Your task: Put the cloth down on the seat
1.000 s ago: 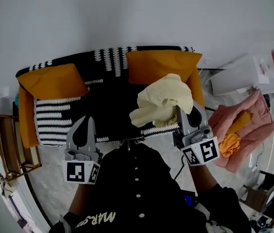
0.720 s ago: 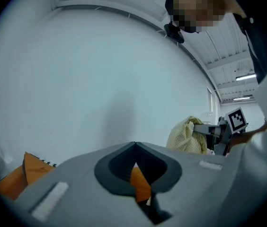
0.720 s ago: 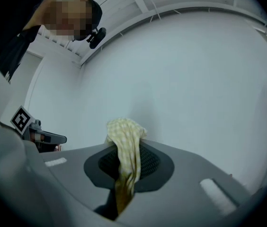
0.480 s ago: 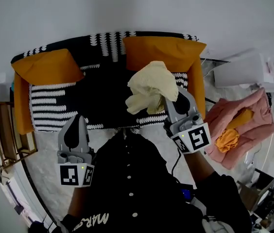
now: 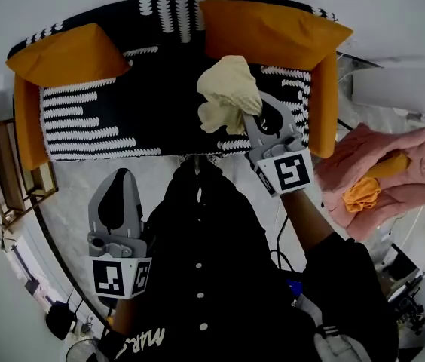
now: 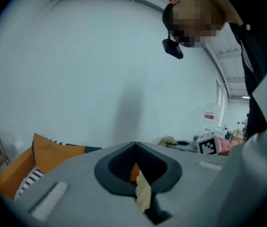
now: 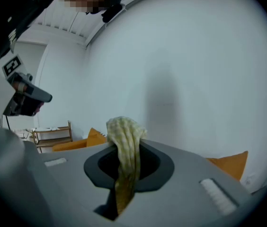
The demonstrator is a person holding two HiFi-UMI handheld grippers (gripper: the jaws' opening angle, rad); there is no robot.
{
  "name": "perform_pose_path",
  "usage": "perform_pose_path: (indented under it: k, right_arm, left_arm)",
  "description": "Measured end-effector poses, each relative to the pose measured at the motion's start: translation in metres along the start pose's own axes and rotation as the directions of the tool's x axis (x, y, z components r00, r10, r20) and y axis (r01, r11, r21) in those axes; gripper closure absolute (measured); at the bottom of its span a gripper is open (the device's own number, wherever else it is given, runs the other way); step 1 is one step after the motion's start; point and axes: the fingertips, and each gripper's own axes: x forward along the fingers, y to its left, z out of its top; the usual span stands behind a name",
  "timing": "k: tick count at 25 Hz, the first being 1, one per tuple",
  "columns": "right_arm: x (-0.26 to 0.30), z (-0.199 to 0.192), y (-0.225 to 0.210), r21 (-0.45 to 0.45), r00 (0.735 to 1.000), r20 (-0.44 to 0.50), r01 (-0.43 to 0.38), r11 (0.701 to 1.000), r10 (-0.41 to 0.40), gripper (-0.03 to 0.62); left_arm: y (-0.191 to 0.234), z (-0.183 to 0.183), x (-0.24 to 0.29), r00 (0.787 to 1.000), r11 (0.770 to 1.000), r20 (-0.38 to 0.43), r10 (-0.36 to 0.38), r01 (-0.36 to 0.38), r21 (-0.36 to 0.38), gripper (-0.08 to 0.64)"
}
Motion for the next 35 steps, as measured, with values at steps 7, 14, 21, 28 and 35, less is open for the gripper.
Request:
perform_pose_path:
  k: [7, 14, 21, 28, 35]
  right_arm:
    - [0.033, -0.067, 0.014, -0.034, 0.996, -0.071, -0.065, 0.997, 0.063, 0.543]
    - [0.057, -0.132, 0.014, -0.096, 0.978, -0.185, -0.120, 0.988, 0.101, 0.541]
    - [0.076, -0.196, 0.018, -0.120, 0.935, -0.331, -0.177, 0.977, 0.129, 0.541]
    - [0.092, -0.234, 0.018, -0.114, 0.889, -0.434, -0.216, 0.970, 0.146, 0.540]
    - [0.105, -0.276, 0.016, -0.108, 0.855, -0.498, -0.222, 0.969, 0.141, 0.540]
  left_arm:
    - [-0.021, -0.041, 0.003, 0.997, 1.000, -0.077, -0.027, 0.027, -0.001, 0.560]
    - [-0.020, -0.073, 0.005, 0.993, 0.998, -0.119, 0.011, -0.018, -0.052, 0.560]
    - [-0.022, -0.101, 0.016, 0.990, 0.997, -0.138, 0.004, -0.015, -0.074, 0.560]
    - [-0.030, -0.111, 0.031, 0.988, 0.996, -0.150, -0.016, 0.002, -0.093, 0.560]
    - [-0.023, -0.127, 0.040, 0.981, 0.994, -0.192, -0.012, -0.009, -0.110, 0.560]
